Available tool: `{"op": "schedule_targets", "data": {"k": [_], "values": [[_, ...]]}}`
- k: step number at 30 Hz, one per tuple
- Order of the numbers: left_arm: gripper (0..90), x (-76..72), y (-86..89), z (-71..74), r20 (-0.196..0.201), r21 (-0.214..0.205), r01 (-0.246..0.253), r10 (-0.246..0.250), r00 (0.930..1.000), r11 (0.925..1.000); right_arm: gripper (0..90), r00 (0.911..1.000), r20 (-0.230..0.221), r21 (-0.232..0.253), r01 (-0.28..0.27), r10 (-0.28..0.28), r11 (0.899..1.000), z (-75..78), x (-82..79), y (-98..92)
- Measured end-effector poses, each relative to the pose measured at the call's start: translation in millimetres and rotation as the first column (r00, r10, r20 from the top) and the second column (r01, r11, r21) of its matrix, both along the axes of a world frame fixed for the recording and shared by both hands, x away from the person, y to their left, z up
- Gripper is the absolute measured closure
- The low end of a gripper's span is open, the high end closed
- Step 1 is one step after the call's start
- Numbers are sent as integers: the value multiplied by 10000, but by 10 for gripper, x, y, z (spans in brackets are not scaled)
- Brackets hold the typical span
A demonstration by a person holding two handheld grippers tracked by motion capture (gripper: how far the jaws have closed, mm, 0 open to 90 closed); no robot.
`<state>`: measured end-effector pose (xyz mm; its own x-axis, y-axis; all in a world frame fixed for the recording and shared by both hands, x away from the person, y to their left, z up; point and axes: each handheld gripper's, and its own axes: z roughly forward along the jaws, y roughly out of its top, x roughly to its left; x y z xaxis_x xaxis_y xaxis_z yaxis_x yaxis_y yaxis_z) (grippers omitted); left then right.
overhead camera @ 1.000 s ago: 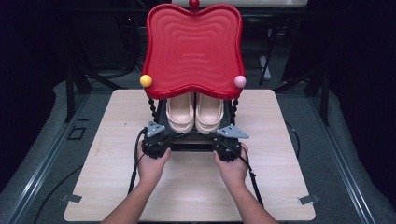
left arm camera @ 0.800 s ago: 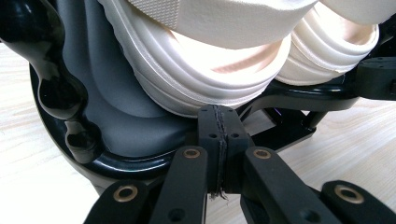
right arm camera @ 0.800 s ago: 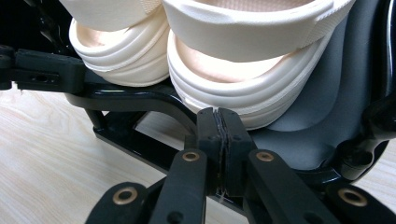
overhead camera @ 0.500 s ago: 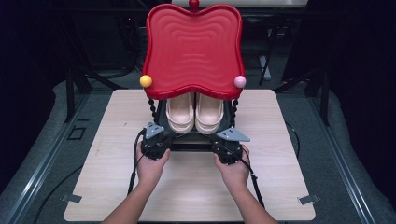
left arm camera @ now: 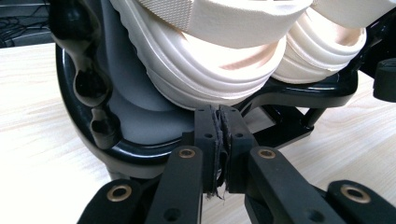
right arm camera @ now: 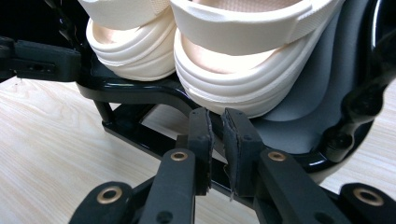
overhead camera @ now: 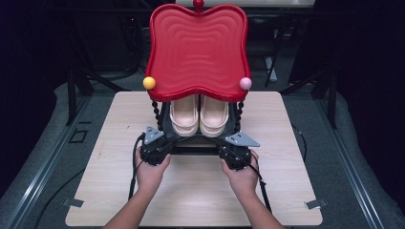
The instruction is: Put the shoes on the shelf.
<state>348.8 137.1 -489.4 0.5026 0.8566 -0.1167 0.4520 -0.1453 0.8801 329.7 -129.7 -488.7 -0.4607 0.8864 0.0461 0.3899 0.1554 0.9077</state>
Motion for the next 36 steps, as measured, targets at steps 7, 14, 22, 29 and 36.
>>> {"op": "schedule_targets", "data": {"k": [7,14,22,29,36], "values": [[848,-69,74,25,35,-58,-1,1,10000,10000,782,9999,-138,-80,-9,8,10000,19,-64,-94],[809,-169,178,81,165,-125,104,-102,9998,9999,760,10000,8,118,-23,23,9999,44,-150,-171],[724,-329,373,136,362,-431,47,-31,9993,9991,716,9999,103,-46,-122,122,9999,90,-320,-304],[665,-575,574,56,427,-490,24,-3,9991,9988,663,10000,42,147,-63,62,9999,45,-518,-470],[634,-787,786,-86,291,-435,-110,122,9995,9990,625,9996,-283,123,37,-33,9999,-84,-701,-623]]}}
